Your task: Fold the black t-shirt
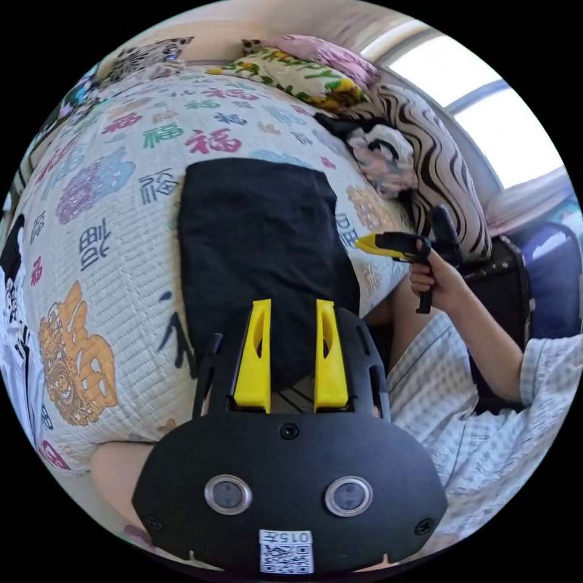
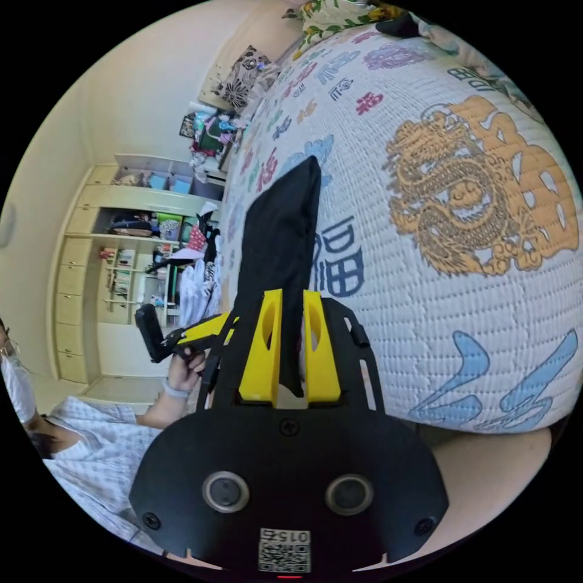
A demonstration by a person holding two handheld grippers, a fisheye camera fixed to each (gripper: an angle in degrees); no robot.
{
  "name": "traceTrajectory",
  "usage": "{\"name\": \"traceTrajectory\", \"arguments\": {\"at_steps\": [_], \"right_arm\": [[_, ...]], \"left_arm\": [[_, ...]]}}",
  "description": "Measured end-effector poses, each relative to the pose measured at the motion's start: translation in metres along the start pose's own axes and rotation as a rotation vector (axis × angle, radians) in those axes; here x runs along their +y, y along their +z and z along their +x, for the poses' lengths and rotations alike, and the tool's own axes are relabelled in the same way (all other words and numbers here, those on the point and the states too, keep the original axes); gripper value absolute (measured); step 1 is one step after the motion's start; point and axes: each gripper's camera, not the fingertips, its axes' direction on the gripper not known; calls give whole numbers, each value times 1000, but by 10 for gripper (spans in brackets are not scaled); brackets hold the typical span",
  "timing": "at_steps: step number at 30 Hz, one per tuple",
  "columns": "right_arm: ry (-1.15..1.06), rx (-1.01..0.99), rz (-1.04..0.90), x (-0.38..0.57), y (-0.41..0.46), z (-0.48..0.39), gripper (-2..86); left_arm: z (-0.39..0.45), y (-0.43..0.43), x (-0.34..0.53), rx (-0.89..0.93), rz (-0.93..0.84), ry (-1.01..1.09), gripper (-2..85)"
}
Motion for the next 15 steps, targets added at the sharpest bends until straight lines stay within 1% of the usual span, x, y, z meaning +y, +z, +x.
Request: {"name": "traceTrajectory", "arguments": {"at_steps": [3,5,6,8,9,12,14,15], "right_arm": [[-34,19,-52,-7,5,-2,63],[-54,45,-109,-12,12,-4,59],[-68,72,-142,-13,17,-6,48],[-75,105,-147,-13,19,-9,25],[-80,101,-129,-12,16,-11,12],[-110,66,-77,-6,3,-20,1],[-149,73,-64,-3,-3,-28,-1],[-162,76,-58,-1,-6,-32,-2]], "left_arm": [[34,32,-1,-42,-70,97,131],[53,53,-4,-175,-97,140,140],[56,56,-5,-209,-96,147,139],[60,64,-6,-304,-103,162,128],[60,65,-6,-306,-104,166,128],[49,59,-3,-233,-89,137,126],[38,50,-2,-109,-54,78,135],[37,48,-2,-84,-42,69,137]]}}
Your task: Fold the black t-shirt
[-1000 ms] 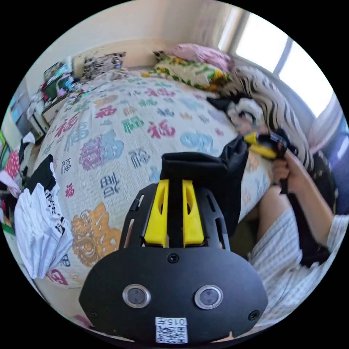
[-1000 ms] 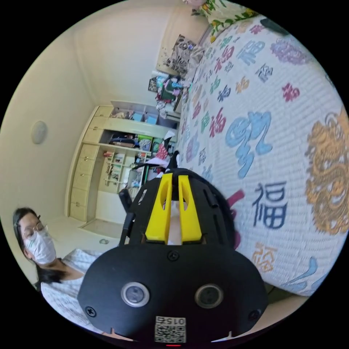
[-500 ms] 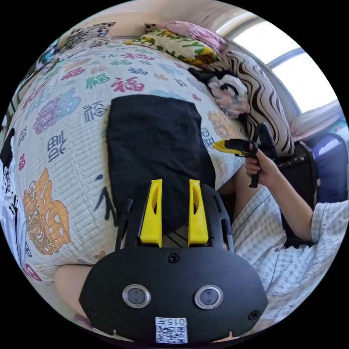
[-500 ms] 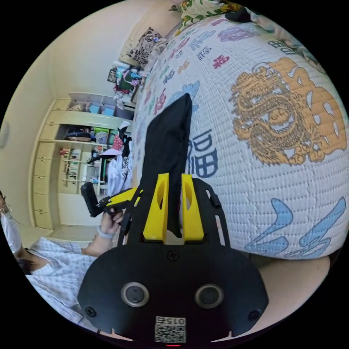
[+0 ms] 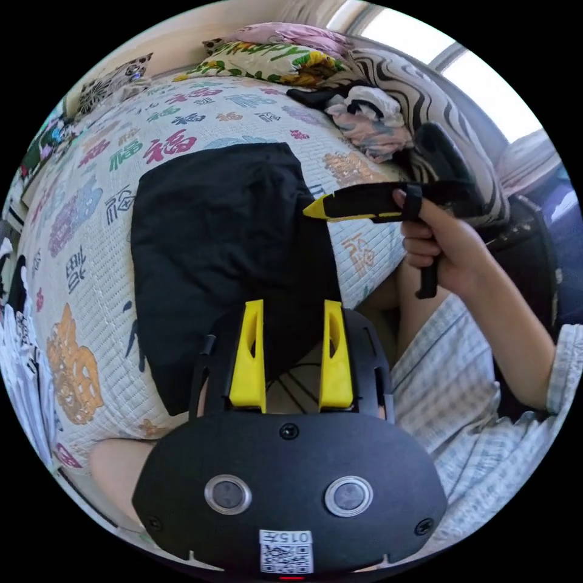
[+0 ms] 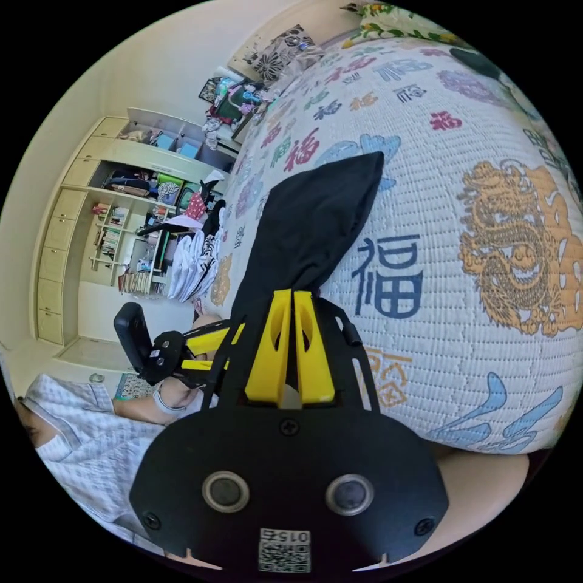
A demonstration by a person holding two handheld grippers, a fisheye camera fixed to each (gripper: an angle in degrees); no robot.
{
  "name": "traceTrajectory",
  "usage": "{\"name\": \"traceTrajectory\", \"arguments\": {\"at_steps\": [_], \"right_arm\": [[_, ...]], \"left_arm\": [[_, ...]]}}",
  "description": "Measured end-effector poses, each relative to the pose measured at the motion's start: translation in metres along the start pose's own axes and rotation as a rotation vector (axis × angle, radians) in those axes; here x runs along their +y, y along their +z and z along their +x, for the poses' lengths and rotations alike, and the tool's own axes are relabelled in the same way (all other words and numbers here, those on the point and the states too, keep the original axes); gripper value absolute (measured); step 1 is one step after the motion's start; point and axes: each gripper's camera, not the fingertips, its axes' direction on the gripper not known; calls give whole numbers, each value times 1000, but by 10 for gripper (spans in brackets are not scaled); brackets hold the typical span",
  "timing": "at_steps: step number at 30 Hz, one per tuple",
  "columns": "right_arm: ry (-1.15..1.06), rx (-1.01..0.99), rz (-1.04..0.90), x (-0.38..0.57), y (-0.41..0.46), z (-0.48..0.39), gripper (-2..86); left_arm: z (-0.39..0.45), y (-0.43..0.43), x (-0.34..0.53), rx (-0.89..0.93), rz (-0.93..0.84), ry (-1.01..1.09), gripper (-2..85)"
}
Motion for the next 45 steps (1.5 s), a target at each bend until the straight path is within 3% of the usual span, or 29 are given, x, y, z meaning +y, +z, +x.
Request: {"name": "traceTrajectory", "arguments": {"at_steps": [6,11,19,23,27,29,34,38,42,45], "right_arm": [[18,-55,12,6,-8,2,-2],[37,8,8,22,-23,19,-3],[28,-127,69,37,-42,37,-3],[-31,-230,153,17,-44,14,-4],[-229,-313,105,-41,-2,-65,-4],[-327,-328,29,-63,33,-110,-4],[-467,-307,-211,-70,112,-175,0],[-492,-157,-258,-30,110,-150,5],[-298,83,-206,10,69,-73,24],[-147,222,-171,35,48,-32,52]], "left_arm": [[8,9,-10,-21,23,-23,146],[7,28,-15,-155,-35,91,62],[-50,-8,-6,120,36,4,8],[-102,-56,9,297,223,-116,1],[-166,-115,43,405,465,-286,-5],[-214,-155,86,365,630,-437,-7],[-278,-195,159,168,676,-660,-8],[-318,-190,193,141,623,-814,-5],[-336,-184,197,165,530,-863,9],[-321,-203,190,8,511,-788,44]]}}
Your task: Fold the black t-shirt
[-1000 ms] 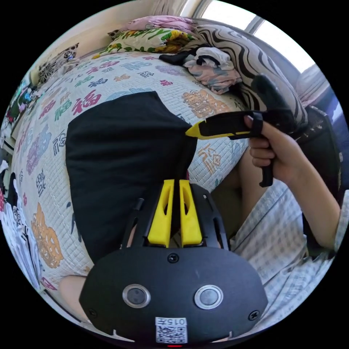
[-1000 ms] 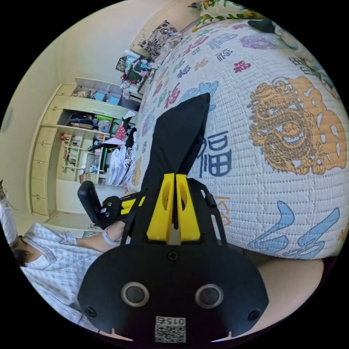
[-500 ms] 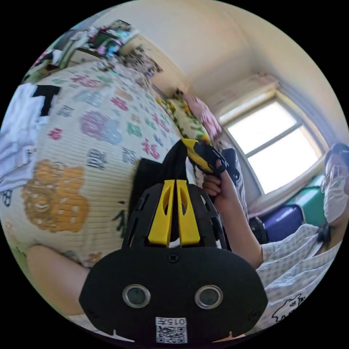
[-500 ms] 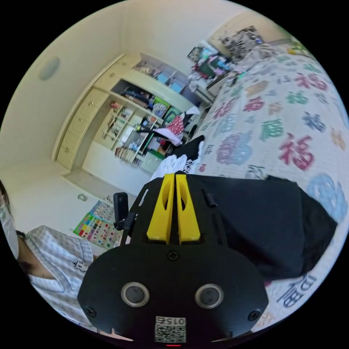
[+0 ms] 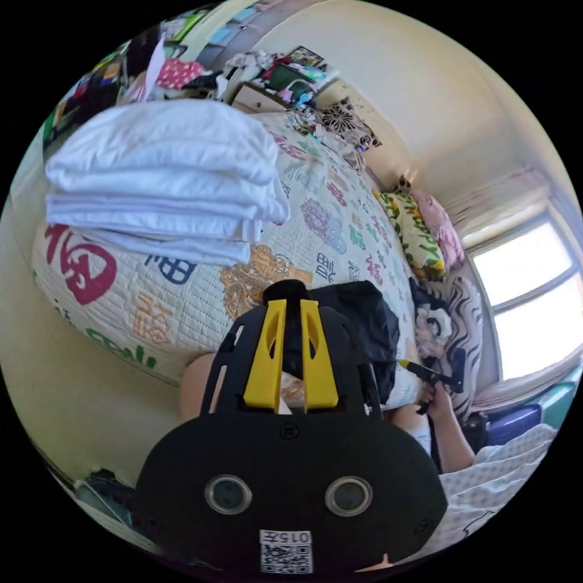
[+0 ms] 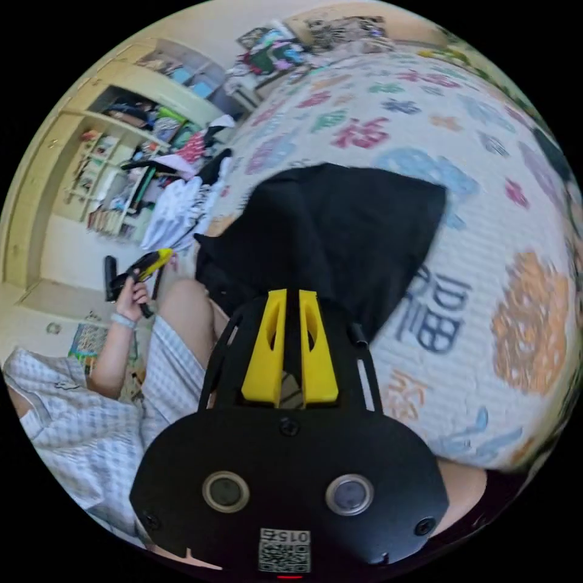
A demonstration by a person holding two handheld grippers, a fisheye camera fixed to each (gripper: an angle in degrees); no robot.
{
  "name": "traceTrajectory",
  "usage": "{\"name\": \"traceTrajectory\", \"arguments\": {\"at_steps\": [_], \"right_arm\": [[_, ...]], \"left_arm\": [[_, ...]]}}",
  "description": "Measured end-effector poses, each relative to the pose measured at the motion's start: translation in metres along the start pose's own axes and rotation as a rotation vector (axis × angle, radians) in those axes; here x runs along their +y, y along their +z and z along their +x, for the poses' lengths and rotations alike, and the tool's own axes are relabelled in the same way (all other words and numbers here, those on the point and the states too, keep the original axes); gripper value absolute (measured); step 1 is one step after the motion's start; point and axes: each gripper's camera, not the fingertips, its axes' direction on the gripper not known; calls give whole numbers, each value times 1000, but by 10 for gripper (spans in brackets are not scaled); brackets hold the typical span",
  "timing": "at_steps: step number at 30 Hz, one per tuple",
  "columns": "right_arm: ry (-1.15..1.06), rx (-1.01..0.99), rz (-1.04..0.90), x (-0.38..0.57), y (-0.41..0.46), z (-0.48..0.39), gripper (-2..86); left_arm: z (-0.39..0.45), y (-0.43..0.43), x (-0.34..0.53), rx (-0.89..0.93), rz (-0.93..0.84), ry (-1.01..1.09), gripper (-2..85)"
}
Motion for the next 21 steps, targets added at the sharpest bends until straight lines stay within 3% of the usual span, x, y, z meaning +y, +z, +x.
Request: {"name": "traceTrajectory", "arguments": {"at_steps": [6,13,16,21], "right_arm": [[132,-70,-27,25,15,17,67],[242,-38,26,41,16,24,54],[244,-74,21,42,19,25,43],[220,-158,10,37,21,28,-3]], "left_arm": [[101,45,-4,60,-242,402,100],[237,161,27,-83,-459,884,106],[243,184,18,-109,-547,862,64],[200,125,-40,110,-390,620,14]]}}
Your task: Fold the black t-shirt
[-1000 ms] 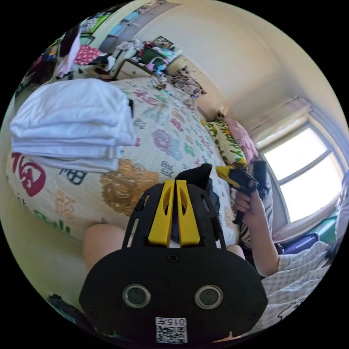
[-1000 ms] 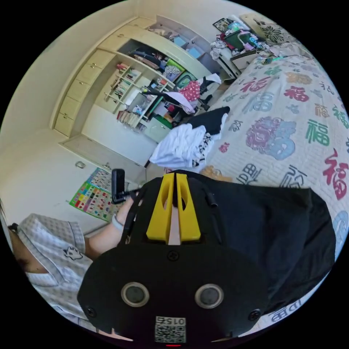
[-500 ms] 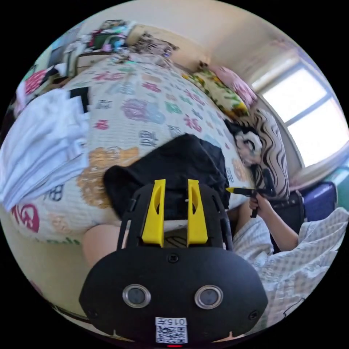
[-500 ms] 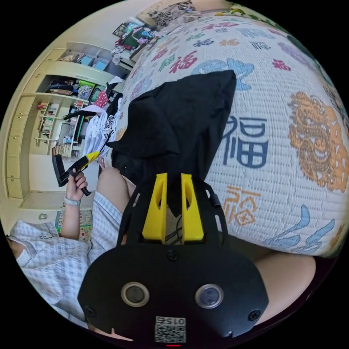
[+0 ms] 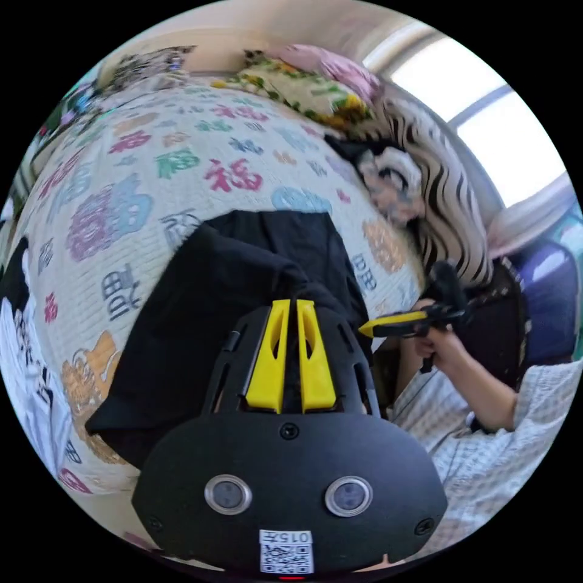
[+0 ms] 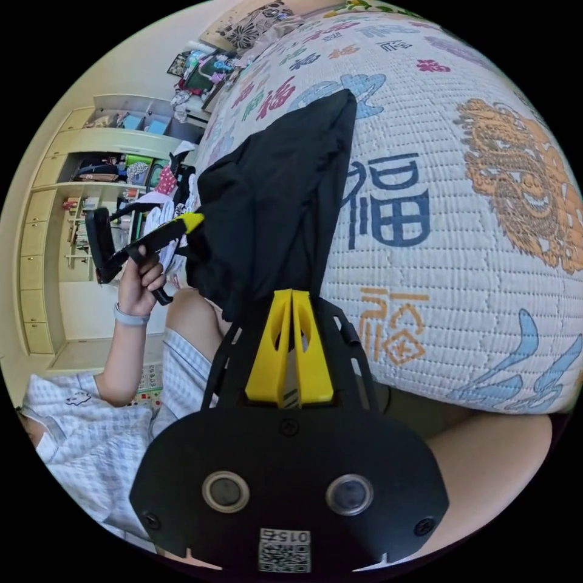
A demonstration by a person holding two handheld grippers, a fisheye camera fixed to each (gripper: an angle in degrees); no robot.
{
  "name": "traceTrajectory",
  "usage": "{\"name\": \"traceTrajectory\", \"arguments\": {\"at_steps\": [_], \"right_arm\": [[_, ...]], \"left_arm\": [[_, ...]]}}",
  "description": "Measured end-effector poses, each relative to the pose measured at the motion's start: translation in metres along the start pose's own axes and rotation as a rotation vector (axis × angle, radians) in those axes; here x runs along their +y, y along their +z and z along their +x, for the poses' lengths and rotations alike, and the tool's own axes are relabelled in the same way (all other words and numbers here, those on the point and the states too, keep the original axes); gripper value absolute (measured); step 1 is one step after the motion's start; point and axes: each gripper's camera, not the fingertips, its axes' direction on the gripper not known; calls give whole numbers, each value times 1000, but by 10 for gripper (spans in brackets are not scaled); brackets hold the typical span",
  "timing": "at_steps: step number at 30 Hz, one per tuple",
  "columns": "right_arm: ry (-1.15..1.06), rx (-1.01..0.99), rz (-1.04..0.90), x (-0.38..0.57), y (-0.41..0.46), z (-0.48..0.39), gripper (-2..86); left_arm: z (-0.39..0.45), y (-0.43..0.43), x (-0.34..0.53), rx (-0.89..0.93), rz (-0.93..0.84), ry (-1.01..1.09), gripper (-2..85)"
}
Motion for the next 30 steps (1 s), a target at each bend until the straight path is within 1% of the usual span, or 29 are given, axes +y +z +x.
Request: {"name": "traceTrajectory", "arguments": {"at_steps": [1,2,3,5,6,8,10,11,12,13,15,17,18,19,21,24,26,28,30], "right_arm": [[2,-5,16,1,-3,1,-3],[12,-13,50,4,-12,4,-4],[29,-17,87,9,-22,8,-5],[50,0,120,17,-35,15,-4],[44,16,129,22,-42,16,-3],[-15,4,147,28,-49,9,2],[-128,-18,130,31,-48,-10,13],[-221,-24,106,32,-41,-29,28],[-317,-19,65,33,-30,-49,49],[-363,-8,33,33,-22,-60,56],[-556,78,-111,35,17,-101,75],[-669,161,-191,39,46,-125,79],[-727,206,-235,41,64,-136,81],[-743,239,-254,41,72,-140,82],[-795,368,-338,45,100,-149,81],[-842,434,-330,51,106,-156,48],[-806,407,-336,49,103,-156,32],[-755,367,-331,46,97,-157,20],[-692,288,-287,42,81,-156,10]], "left_arm": [[-22,-28,6,12,89,-69,10],[-44,-56,13,-20,173,-132,8],[-55,-70,17,-53,214,-165,8],[-95,-119,33,-227,333,-296,10],[-105,-126,36,-254,337,-324,11],[-137,-142,46,-306,280,-427,21],[-140,-151,57,-355,277,-434,40],[-136,-153,64,-339,274,-416,47],[-133,-153,68,-316,266,-401,51],[-124,-148,74,-259,221,-360,61],[-108,-130,82,-157,109,-295,73],[-88,-101,93,-49,-39,-250,87],[-84,-95,95,-29,-60,-244,89],[-78,-85,99,-9,-104,-245,94],[-75,-71,100,-28,-149,-259,97],[-75,-53,92,-72,-235,-270,93],[-76,-41,83,-76,-301,-260,77],[-78,-38,77,-77,-318,-259,50],[-80,-39,73,-70,-316,-254,9]]}}
